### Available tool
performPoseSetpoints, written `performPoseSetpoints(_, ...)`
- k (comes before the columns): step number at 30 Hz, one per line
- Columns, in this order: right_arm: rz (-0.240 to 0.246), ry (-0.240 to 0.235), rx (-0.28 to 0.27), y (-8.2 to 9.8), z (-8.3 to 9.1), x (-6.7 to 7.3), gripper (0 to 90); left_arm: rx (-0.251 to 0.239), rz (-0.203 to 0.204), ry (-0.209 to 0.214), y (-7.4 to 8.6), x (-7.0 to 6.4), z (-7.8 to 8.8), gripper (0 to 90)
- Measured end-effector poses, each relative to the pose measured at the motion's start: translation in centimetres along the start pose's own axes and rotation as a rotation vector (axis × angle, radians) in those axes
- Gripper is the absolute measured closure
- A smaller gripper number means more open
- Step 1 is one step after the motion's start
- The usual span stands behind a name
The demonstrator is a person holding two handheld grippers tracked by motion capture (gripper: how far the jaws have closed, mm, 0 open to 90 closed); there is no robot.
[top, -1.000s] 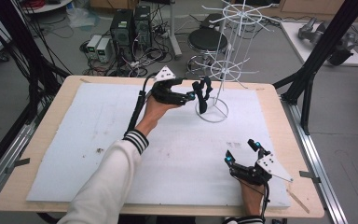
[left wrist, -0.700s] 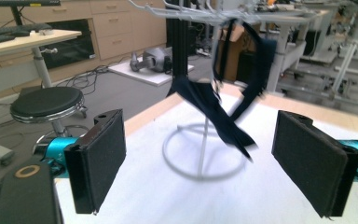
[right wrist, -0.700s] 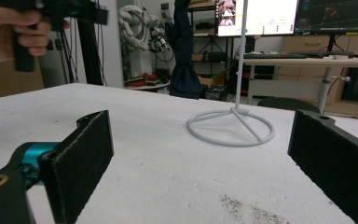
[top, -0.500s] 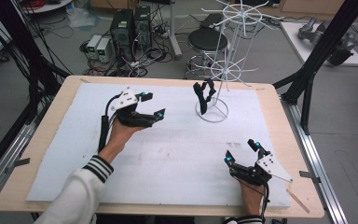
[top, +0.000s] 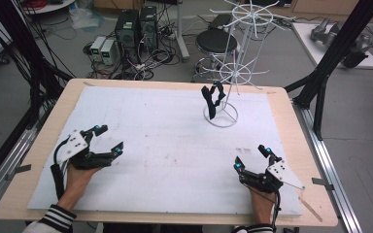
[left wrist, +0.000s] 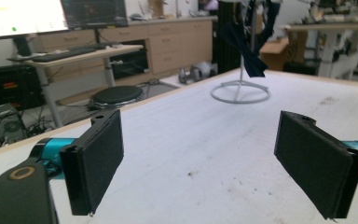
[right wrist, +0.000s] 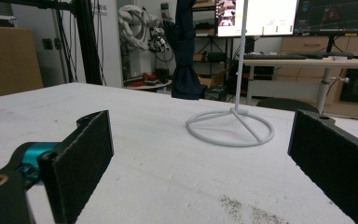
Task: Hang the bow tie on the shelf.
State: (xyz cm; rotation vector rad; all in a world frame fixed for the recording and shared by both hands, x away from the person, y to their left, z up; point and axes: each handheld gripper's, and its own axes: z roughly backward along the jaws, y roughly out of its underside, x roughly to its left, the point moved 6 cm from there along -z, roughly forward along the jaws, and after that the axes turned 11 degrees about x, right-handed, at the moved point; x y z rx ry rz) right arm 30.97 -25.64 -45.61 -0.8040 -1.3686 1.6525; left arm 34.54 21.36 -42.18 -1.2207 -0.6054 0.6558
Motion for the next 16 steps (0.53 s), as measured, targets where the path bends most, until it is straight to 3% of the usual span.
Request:
performPoseSetpoints(8,0.006,0.001,-0.002,0.0,0.0,0.0,5.7,-0.082,0.067,-0.084,2.5,1.7,3.8,15.5)
performPoseSetpoints(16,0.006,0.003,-0.001,0.0,0.0,0.0,5.7,-0.076,0.104,-0.102,4.3,2.2,3.9,15.4)
